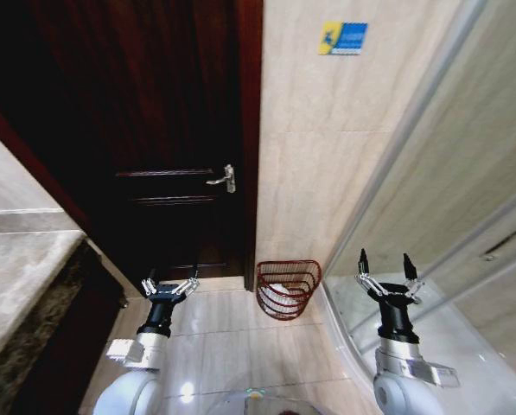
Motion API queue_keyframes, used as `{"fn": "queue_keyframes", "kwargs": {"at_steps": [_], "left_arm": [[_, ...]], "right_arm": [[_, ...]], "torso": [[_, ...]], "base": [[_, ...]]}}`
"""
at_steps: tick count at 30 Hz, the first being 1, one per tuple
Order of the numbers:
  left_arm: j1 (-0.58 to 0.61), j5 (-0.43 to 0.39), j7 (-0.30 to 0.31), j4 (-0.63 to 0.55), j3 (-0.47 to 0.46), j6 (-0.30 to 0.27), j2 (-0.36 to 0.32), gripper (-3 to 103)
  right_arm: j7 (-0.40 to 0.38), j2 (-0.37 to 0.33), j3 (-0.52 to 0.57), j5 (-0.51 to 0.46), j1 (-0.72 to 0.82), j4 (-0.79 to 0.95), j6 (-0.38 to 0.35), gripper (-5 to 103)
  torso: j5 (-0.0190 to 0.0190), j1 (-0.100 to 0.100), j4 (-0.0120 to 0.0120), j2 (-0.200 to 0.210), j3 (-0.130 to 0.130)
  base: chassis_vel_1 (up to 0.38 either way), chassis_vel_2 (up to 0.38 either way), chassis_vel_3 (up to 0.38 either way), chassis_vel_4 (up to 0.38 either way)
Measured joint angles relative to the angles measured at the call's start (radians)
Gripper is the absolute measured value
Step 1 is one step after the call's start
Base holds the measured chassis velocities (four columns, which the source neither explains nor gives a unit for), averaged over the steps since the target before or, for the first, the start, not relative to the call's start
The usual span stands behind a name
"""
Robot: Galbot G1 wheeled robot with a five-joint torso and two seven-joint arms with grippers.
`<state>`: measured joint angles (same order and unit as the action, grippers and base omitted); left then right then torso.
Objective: Discard the used towel into the hamper.
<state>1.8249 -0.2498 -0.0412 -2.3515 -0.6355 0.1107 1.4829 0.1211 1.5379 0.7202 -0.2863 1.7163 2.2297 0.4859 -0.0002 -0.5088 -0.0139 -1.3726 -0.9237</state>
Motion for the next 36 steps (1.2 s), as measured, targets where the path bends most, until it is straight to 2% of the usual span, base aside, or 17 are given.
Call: {"fn": "queue_keyframes", "kwargs": {"at_steps": [36], "left_arm": [[0.0, 0.0, 0.0, 0.0, 0.0, 0.0, 0.001, 100]], "right_arm": [[0.001, 0.0, 0.0, -0.001, 0.0, 0.0, 0.0, 100]], "torso": [[0.0002, 0.0, 0.0, 0.0, 0.0]], "base": [[-0.009, -0.011, 0.008, 0.009]]}}
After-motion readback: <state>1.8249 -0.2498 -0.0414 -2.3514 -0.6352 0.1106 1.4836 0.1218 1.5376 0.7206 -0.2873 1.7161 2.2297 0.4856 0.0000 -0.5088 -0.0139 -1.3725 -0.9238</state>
